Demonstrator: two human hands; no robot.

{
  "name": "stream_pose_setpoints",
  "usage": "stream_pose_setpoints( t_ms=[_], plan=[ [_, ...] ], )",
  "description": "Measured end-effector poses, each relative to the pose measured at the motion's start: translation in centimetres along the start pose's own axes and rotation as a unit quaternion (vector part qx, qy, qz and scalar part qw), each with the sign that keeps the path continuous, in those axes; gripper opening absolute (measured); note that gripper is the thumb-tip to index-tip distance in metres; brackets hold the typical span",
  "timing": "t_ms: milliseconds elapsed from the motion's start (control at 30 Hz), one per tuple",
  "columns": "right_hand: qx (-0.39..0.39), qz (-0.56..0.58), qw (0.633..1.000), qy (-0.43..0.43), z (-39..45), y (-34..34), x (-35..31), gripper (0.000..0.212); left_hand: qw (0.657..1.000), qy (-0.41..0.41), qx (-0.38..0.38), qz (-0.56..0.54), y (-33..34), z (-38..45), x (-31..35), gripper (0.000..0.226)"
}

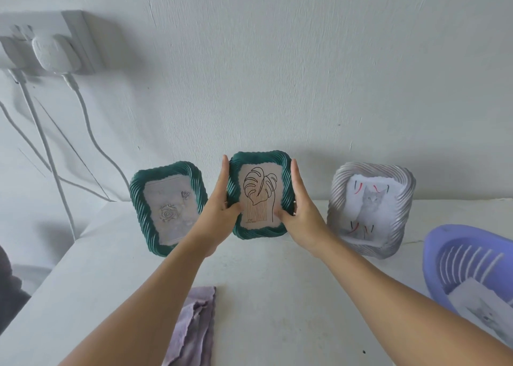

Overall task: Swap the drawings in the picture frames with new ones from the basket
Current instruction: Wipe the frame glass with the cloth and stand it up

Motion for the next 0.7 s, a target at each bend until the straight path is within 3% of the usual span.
stream_pose_setpoints(
  t_ms=[700],
  plan=[
    [0.001, -0.039, 0.999, -0.026, -2.4, 1.3, -0.4, 0.108, 0.992, 0.01, 0.011, 0.122, -1.1, -1.7, -1.9, 0.097]
  ],
)
Point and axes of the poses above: each hand's wrist, its own z-axis towards the middle knuckle, its own y-axis out of the palm, x = y × z, the point moved 7 cm from there along z, towards the middle knuckle, and after that the axes turned 2 degrees about -z, right-handed, at the moved point
